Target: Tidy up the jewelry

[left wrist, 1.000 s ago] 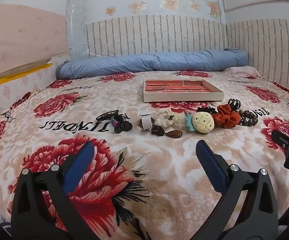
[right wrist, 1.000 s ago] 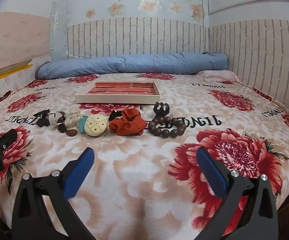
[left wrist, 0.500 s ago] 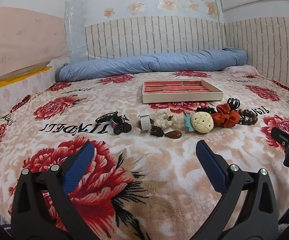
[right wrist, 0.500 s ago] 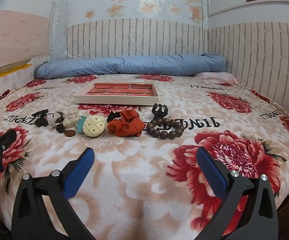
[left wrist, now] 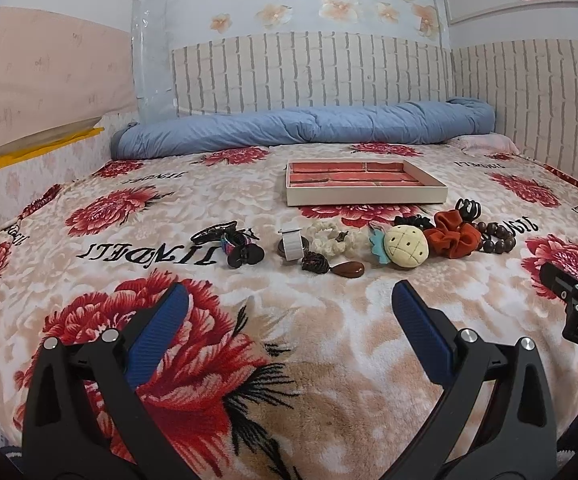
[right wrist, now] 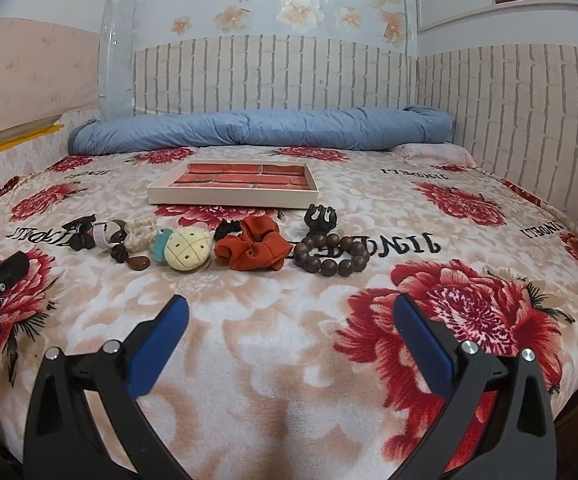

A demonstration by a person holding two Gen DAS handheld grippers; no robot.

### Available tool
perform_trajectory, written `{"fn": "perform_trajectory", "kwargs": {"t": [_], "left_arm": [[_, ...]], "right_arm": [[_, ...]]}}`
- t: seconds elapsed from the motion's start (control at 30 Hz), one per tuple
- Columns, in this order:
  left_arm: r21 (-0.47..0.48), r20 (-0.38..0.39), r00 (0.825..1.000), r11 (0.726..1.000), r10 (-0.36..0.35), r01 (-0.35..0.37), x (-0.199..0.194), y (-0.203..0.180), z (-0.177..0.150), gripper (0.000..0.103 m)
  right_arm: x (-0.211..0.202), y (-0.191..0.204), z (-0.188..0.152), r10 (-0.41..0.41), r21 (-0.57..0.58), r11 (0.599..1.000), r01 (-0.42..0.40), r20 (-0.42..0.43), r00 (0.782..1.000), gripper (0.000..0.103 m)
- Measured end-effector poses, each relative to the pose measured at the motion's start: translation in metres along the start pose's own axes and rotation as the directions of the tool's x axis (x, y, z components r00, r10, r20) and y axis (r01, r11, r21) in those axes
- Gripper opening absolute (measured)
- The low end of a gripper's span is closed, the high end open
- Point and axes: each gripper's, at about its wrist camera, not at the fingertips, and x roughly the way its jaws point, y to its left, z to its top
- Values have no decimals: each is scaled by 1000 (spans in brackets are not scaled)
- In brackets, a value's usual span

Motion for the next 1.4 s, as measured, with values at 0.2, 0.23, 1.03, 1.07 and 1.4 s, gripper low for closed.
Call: {"fn": "perform_trajectory", "kwargs": {"t": [0.2, 0.23, 1.03, 1.07, 1.4], "left_arm": [[-2, -2, 1000, 1000, -1, 1, 0, 0, 0, 98], [-3, -3, 1000, 1000, -2, 2, 1, 0, 0, 98], [-1, 9, 1000, 1000, -8, 8, -2, -2, 0, 98], [0, 10, 1000, 1000, -8, 8, -3, -2, 0, 98], [-2, 20, 1000, 1000, -10, 10, -5, -1, 1, 98]], "right_arm": [[1, 1, -1, -1, -2, 1000, 1, 0, 1000, 99], [1, 1, -1, -1, -2, 1000, 1, -1, 1000, 99], [5, 0, -6, 2, -6, 1000, -2, 6, 1000, 99], [5, 0, -6, 2, -6, 1000, -2, 6, 1000, 99], [6, 1, -7, 1, -7, 1000, -1, 6, 1000, 99]]}}
